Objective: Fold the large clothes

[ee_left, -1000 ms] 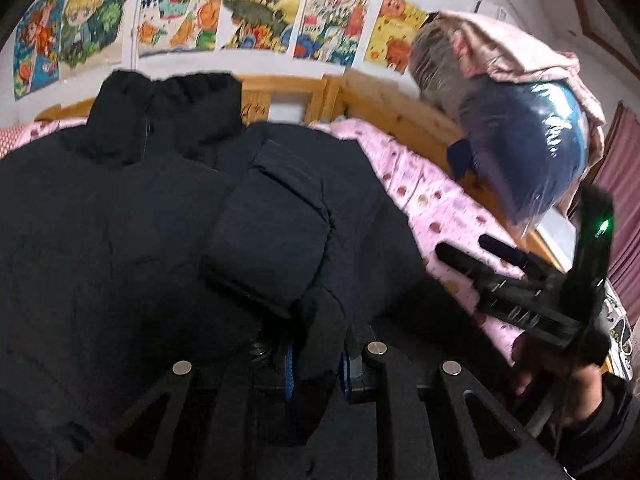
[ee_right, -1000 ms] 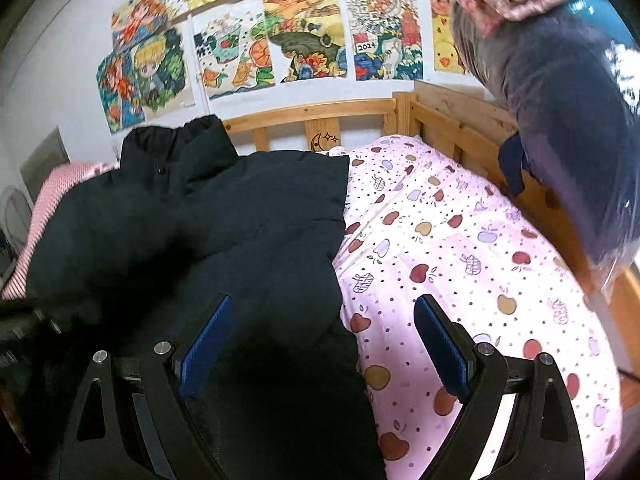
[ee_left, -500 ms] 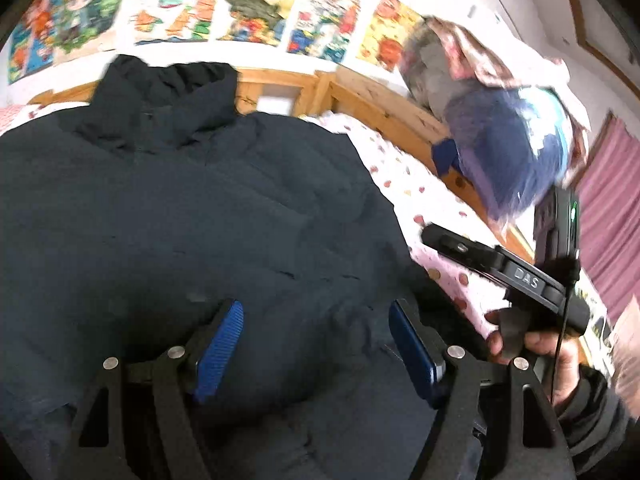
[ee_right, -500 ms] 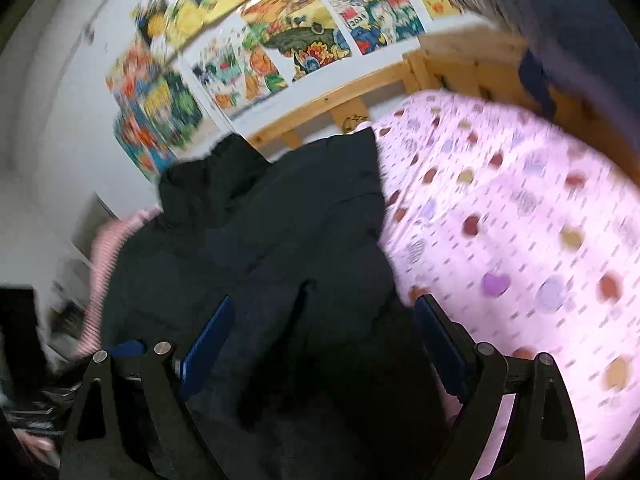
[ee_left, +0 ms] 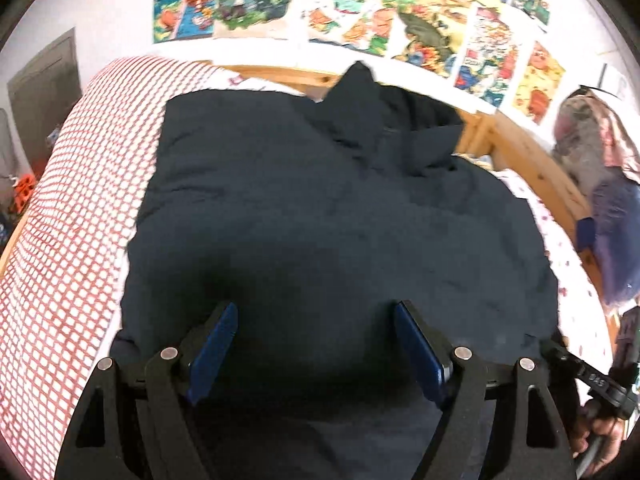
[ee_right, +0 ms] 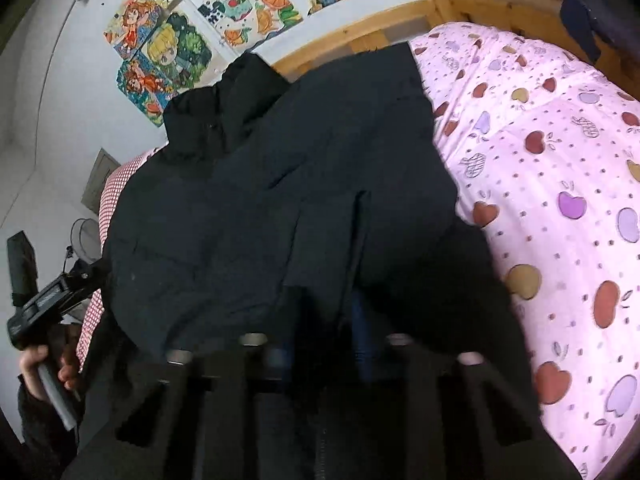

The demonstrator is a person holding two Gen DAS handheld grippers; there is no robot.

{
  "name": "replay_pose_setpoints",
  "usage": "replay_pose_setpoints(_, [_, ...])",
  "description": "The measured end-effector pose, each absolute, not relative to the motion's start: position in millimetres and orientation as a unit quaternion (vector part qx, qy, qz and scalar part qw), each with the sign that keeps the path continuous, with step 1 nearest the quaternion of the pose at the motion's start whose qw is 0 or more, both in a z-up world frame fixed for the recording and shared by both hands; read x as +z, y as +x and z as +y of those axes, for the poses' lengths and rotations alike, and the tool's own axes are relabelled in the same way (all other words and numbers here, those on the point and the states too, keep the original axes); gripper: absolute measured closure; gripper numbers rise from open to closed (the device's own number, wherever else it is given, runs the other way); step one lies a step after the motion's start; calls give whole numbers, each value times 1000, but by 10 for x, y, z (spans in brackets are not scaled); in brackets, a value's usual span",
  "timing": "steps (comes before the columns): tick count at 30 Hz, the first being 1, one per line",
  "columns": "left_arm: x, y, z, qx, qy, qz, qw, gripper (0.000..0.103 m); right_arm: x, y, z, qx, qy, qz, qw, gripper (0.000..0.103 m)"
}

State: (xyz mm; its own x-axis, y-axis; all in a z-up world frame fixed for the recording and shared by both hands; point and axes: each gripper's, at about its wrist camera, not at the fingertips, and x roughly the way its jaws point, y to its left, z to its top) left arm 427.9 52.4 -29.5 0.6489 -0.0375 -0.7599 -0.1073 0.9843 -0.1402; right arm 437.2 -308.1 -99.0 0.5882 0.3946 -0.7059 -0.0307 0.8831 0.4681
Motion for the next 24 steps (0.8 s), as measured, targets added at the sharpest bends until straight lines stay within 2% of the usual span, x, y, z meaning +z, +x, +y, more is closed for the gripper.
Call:
replay_pose_setpoints(3, [-429,4348,630,19,-98,432,897,24,-795,4318,-2982,109,159,408,892,97])
replay_pose_setpoints(7, [-574,4400,580,21,-80,448,890,24,-383,4298,-2860,73,90,351,929,97])
replay_pose_setpoints(11, [-690,4429,511,30,-63,455,888,18,-315,4442,-2753,29,21,337,941,102])
replay_pose_setpoints(13, [-765,4439,511,29,-59,459,886,14,-442,4552,-2775,17,17,356,934,102])
replay_pose_setpoints(16, [-834,4465,563,23,-73,463,883,11,-616,4607,-2912,34,74,393,916,102])
replay_pose_setpoints(20, [-732,4389,599,21,-85,444,892,11,-510,4472,-2949,21,74,364,928,101])
replay_pose_setpoints(21, [-684,4352,600,24,-84,435,896,11,-400,4438,-2898,24,57,345,937,98])
replay_pose_setpoints(23, [-538,4298,567,17,-82,409,909,11,-255,4402,-2756,39,22,320,946,81])
replay_pose_setpoints(24, [-469,4277,538,9,-79,397,914,11,-225,4403,-2699,48,13,315,948,58])
